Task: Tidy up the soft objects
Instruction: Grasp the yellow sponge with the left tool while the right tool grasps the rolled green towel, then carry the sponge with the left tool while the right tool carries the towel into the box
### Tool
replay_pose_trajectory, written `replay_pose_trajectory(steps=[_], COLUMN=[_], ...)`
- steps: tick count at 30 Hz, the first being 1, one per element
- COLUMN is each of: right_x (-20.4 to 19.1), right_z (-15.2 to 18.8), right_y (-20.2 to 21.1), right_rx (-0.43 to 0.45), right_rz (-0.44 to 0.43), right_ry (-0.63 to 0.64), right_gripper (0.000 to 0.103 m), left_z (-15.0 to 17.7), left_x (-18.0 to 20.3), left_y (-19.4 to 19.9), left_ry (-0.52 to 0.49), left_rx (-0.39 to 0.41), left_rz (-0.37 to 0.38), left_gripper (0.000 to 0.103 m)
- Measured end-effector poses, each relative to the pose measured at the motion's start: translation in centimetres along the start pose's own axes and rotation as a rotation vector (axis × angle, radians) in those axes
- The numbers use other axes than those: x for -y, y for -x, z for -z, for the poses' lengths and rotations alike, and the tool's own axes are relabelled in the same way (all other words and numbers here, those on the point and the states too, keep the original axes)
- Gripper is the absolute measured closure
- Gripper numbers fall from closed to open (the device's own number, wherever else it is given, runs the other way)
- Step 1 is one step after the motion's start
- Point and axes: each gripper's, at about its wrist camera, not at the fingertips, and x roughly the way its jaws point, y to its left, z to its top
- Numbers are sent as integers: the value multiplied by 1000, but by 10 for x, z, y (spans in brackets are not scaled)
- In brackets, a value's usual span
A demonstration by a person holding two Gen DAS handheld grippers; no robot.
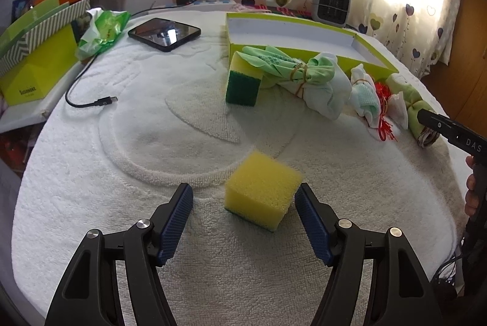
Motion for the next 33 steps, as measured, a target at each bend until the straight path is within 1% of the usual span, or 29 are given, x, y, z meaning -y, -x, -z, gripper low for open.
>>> replay_pose_trajectory(steps=[1, 2, 3, 5, 7, 8, 10, 11, 15, 20, 26, 33], right_x=[1, 1, 2, 2, 0, -1, -3, -4, -5, -6, -4, -5], right_z=[-1, -1, -1, -1, -1, -1, -2, -2, -2, -2, 0, -2], right_y=[-2, -3, -4, -7, -9, -9, -10, -10, -9, -7, -3, 9], right_rx=[-6, -11, -17, -28, -35, -39, -41, -42, -39, -28, -13, 25], right_rz=[-5, -13, -24, -40, -54, -62, -66, -70, -75, -76, -79, -76], right_ry=[-5, -9, -12, -14, -13, -13, -9, -8, -11, -14, -34, -35], right_gripper=[25, 30, 32, 42, 50, 54, 56, 60, 64, 71, 74, 75], left_z=[-1, -1, -2, -2, -3, -3, -4, -4, -6, -8, -9, -18], left_x=[0, -1, -2, -3, -5, -5, -6, -6, -7, -8, -7, -4], left_y=[0, 0, 0, 0, 0, 0, 0, 0, -1, -1, 0, 6], left_ry=[3, 6, 8, 14, 21, 26, 30, 31, 34, 43, 44, 30], left_rx=[1, 3, 5, 8, 10, 10, 12, 12, 13, 17, 20, 38], left_rz=[1, 1, 0, 2, 6, 12, 16, 20, 30, 42, 48, 58], left_gripper=[37, 38, 41, 46, 53, 55, 63, 64, 68, 69, 69, 69])
